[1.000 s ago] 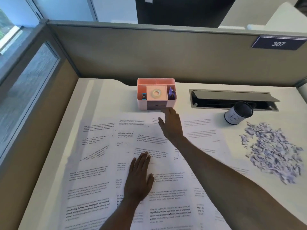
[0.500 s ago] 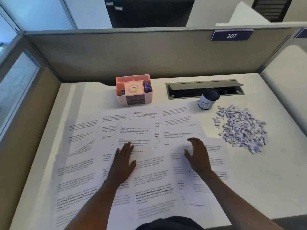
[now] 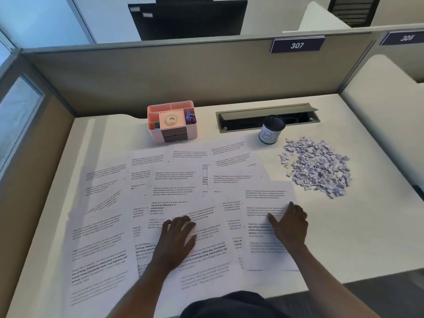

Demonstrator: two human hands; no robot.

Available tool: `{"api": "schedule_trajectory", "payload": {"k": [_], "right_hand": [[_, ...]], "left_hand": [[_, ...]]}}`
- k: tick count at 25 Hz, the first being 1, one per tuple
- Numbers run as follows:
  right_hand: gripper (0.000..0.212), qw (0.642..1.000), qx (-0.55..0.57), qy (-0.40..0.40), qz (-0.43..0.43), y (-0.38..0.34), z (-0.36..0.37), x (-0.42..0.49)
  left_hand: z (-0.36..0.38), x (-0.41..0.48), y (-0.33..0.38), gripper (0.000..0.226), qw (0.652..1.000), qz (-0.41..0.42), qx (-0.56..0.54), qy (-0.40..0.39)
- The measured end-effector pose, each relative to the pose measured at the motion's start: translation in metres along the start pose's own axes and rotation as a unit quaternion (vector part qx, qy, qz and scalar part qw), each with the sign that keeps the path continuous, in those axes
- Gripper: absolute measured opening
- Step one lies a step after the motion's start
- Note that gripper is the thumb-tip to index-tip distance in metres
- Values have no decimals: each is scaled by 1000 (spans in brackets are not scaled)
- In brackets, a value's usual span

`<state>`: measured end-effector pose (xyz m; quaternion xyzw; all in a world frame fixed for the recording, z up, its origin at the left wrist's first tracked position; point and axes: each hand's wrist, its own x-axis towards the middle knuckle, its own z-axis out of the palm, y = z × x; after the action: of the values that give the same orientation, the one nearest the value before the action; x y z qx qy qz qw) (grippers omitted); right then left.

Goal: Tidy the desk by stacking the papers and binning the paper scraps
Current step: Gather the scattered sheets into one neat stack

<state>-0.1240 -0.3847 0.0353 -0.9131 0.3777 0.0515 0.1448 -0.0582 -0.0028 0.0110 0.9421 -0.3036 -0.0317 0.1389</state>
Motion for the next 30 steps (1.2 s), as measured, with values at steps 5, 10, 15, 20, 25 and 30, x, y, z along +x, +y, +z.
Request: {"api": "schedule_trajectory", "payload": {"k": [5,10,15,20,25,30], "right_hand": [[81,995,4,-41,-89,-24,6,-11],[86,995,28,-31,-87,-29,-1,-3],[94,995,5,-55,-81,-29,-8,14],[88,993,11,-63,-103,-42,-7,14],[87,989,45,-58,-125,-52,-20,47],[111,987,53,-122,-93,-76,-27,79]], "left_hand": [[1,-1,24,62,998,-46,9,-52],[-1,9,38,60,993,-77,12,-84],[-1,10,53,58,992,-64,10,-106],[3,13,66,66,990,-84,0,-111],[12,24,73,74,987,-97,7,-132],[9,42,80,86,985,-107,-3,-136]]}}
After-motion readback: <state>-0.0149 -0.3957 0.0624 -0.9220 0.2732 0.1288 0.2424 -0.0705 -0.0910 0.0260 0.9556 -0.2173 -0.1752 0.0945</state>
